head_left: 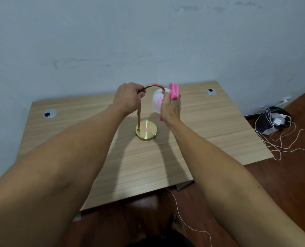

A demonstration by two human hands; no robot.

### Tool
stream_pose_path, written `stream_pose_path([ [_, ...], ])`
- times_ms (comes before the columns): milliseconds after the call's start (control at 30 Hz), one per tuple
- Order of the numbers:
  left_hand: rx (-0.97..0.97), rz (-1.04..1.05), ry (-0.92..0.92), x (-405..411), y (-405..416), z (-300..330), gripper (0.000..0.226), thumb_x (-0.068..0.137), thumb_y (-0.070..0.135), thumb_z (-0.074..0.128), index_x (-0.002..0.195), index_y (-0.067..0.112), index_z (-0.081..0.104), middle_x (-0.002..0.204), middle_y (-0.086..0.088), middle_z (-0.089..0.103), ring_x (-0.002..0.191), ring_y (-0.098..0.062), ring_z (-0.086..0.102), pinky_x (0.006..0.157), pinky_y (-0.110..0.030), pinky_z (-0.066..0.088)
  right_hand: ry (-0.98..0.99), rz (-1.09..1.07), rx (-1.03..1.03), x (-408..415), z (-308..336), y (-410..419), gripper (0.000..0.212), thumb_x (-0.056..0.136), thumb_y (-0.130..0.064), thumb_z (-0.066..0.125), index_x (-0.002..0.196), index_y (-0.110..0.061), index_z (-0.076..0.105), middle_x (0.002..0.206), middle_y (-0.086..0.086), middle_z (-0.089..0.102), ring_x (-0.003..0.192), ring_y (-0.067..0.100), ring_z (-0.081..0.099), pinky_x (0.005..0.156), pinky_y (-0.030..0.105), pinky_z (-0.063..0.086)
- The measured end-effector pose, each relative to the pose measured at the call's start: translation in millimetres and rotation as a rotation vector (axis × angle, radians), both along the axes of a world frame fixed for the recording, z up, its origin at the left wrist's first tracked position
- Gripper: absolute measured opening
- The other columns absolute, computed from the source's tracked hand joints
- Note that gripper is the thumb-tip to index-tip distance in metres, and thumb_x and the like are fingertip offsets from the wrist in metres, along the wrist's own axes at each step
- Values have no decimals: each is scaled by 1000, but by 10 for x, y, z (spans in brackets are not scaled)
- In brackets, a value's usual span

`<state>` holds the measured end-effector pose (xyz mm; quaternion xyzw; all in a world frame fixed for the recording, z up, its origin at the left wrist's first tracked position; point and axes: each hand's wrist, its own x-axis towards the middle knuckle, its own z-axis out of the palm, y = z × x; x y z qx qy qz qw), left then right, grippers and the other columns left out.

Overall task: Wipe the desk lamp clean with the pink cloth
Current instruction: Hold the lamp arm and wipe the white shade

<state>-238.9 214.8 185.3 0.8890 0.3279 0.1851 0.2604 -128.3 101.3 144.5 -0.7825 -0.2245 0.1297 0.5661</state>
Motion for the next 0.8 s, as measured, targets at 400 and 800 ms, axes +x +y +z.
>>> stream_pose_path([
  [400, 5, -4, -5, 8, -12, 9, 17, 95, 21, 58, 84, 20, 71, 66, -5, 62, 77, -35, 61, 75, -40, 53, 77, 45, 97, -49, -813, -87, 79, 91, -38, 45, 159, -43, 8, 163, 4, 25, 144, 48, 37, 116, 64, 34],
  [800, -5, -2, -7, -7, -23, 31, 16, 95, 20, 60, 88, 19, 74, 68, -1, 61, 79, -32, 63, 76, -37, 53, -477, 130, -134, -507, -525, -248, 88, 89, -38, 34, 162, -4, -2, 171, 13, -10, 158, 28, -12, 128, 50, -4],
])
